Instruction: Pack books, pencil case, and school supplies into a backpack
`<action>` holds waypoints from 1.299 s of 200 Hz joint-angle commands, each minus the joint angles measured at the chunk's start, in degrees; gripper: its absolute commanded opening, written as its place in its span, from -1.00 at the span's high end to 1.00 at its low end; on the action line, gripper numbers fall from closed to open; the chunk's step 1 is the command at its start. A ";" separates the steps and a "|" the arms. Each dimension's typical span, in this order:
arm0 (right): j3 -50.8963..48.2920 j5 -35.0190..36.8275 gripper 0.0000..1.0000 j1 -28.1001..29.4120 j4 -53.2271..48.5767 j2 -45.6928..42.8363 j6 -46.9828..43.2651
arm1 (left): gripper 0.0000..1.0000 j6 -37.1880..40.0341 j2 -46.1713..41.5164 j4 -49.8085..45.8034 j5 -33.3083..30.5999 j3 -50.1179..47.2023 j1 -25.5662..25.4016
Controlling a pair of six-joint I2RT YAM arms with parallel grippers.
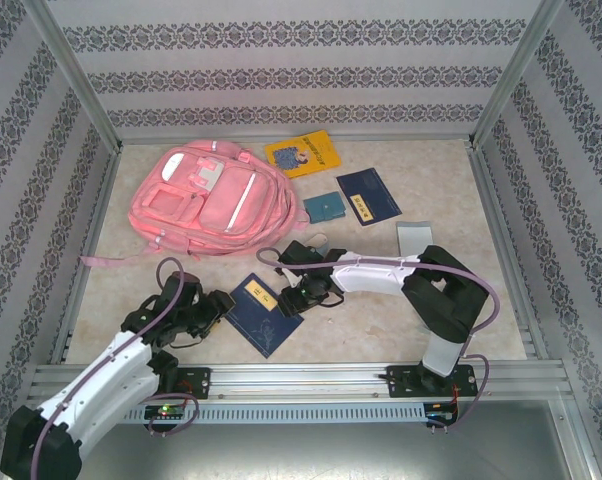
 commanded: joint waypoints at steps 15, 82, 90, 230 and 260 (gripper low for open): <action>0.81 -1.14 0.23 0.67 1.00 1.89 0.64 | -0.07 -0.24 8.93 14.45 2.08 -0.51 -1.25; 3.77 -0.68 0.29 -0.71 0.63 3.68 2.18 | -0.10 7.53 30.98 21.07 1.80 12.12 -1.17; 4.10 -1.09 0.30 -0.98 0.76 3.90 2.34 | -0.10 8.56 32.75 19.79 1.75 13.86 -1.23; 5.55 -4.53 0.36 -0.66 3.07 7.80 7.66 | -0.29 7.42 24.66 11.42 0.03 7.46 -3.58; 6.40 -4.89 0.36 -0.32 2.32 8.27 7.86 | -0.29 7.84 28.34 11.74 -0.08 7.51 -4.22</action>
